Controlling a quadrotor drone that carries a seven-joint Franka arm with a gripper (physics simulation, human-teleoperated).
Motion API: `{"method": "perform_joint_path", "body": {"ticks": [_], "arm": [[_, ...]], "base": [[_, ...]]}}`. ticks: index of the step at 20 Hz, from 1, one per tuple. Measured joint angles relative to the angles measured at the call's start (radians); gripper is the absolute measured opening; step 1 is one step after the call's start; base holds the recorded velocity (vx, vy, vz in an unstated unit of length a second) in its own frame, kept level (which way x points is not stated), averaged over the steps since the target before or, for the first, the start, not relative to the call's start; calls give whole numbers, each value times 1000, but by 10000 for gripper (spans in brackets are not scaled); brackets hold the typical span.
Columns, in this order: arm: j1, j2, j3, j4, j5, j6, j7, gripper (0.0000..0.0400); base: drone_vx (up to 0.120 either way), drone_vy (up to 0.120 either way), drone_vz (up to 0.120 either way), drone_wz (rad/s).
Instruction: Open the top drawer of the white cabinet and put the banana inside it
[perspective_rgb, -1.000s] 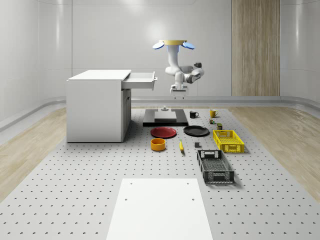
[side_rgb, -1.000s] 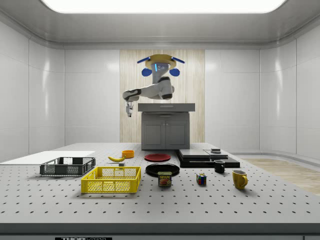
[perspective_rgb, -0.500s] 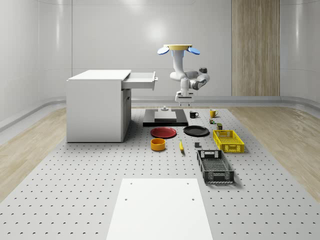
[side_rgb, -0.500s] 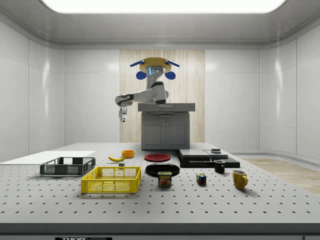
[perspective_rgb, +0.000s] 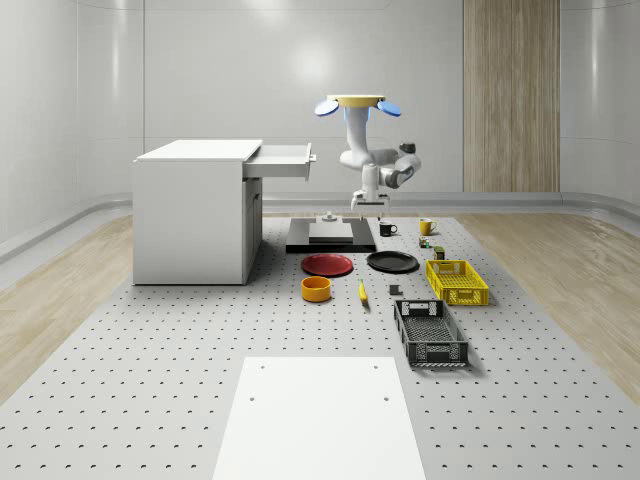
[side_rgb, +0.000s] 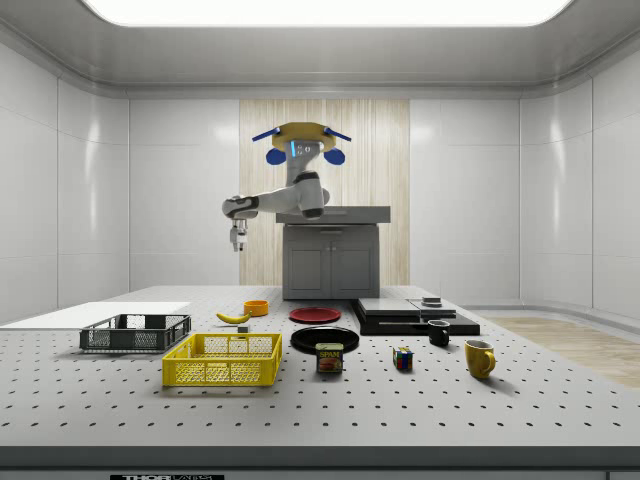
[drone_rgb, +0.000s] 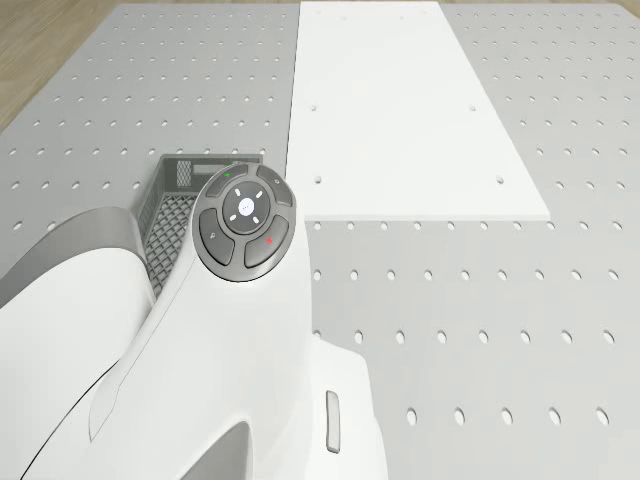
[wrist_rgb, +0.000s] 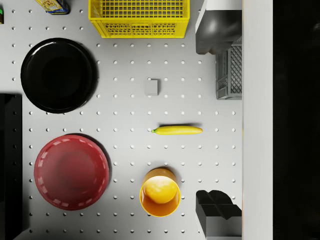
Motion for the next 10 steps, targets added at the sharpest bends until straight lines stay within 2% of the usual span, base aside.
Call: {"method": "perform_joint_path", "body": {"ticks": [6, 10], "arm": [[0, 2, 0, 0, 1, -2, 0, 400], [0, 3, 0, 0, 1, -3, 0, 400]], "base": [[120, 0, -120, 0], [0, 0, -120, 0]]}}
